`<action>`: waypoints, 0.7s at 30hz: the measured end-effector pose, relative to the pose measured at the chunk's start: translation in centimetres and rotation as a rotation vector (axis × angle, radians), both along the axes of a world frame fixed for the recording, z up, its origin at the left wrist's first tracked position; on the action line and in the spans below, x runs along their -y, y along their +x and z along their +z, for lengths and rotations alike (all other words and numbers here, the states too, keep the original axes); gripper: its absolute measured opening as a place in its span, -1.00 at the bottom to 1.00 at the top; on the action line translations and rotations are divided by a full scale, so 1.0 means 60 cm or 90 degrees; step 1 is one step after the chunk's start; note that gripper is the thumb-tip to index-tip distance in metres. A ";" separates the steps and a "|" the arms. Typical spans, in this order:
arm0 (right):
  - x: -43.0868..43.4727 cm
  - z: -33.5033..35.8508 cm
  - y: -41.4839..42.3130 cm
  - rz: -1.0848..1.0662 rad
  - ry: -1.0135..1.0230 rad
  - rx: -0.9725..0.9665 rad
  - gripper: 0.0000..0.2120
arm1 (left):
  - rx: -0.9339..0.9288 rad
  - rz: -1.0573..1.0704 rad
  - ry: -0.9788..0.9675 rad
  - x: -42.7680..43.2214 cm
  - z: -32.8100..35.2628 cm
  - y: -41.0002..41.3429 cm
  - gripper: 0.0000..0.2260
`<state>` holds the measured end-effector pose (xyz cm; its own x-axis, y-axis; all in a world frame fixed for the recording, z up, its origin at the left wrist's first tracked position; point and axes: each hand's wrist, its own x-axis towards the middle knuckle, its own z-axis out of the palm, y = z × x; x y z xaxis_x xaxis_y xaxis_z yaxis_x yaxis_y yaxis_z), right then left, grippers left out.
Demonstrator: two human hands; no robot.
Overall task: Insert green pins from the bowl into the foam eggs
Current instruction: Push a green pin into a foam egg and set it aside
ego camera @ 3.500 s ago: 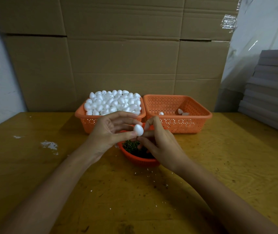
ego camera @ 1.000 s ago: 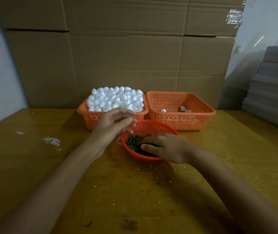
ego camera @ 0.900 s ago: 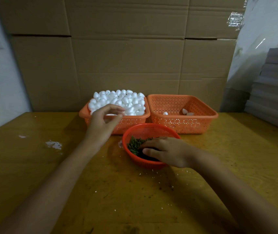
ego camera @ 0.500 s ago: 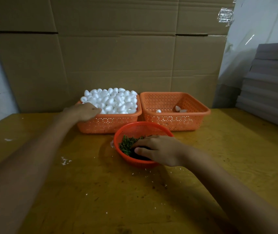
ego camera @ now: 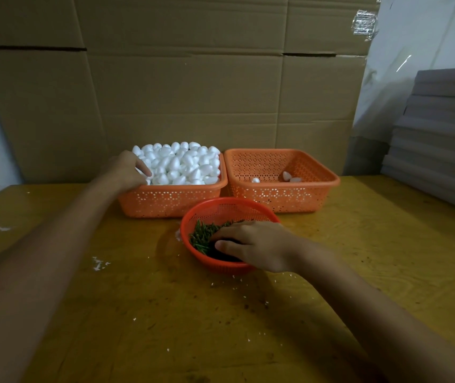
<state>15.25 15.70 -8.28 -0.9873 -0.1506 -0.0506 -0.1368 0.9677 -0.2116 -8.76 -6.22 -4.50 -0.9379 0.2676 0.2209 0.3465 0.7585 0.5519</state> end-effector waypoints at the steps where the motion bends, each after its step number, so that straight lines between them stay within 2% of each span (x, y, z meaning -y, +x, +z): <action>1: 0.000 0.000 0.000 -0.001 -0.001 0.000 -0.58 | 0.002 0.004 0.000 0.001 -0.002 -0.002 -0.75; 4: 0.001 0.000 0.001 0.000 -0.005 -0.001 -0.59 | -0.003 -0.003 0.007 0.007 -0.005 -0.007 -0.83; 8: 0.000 0.001 0.000 0.006 -0.010 -0.001 -0.60 | -0.012 -0.021 0.024 0.014 -0.006 -0.001 -0.83; 11: -0.001 0.000 -0.001 0.010 -0.016 -0.015 -0.64 | -0.027 -0.010 0.081 0.015 -0.009 0.010 -0.82; 13: -0.003 -0.002 -0.001 0.008 -0.033 -0.037 -0.69 | -0.090 0.010 0.125 0.011 -0.012 0.028 -0.79; 16: -0.005 -0.006 -0.001 0.023 -0.051 -0.085 -0.77 | -0.251 0.024 0.177 0.003 -0.013 0.071 -0.75; 17: -0.005 -0.007 -0.001 0.029 -0.060 -0.104 -0.80 | -0.241 -0.003 0.240 -0.001 -0.014 0.089 -0.73; 18: -0.005 -0.007 -0.001 0.031 -0.069 -0.125 -0.82 | -0.183 -0.042 0.329 -0.006 -0.015 0.109 -0.71; 21: -0.003 -0.008 0.001 0.025 -0.078 -0.190 -0.85 | 0.043 -0.144 0.551 -0.019 -0.021 0.169 -0.77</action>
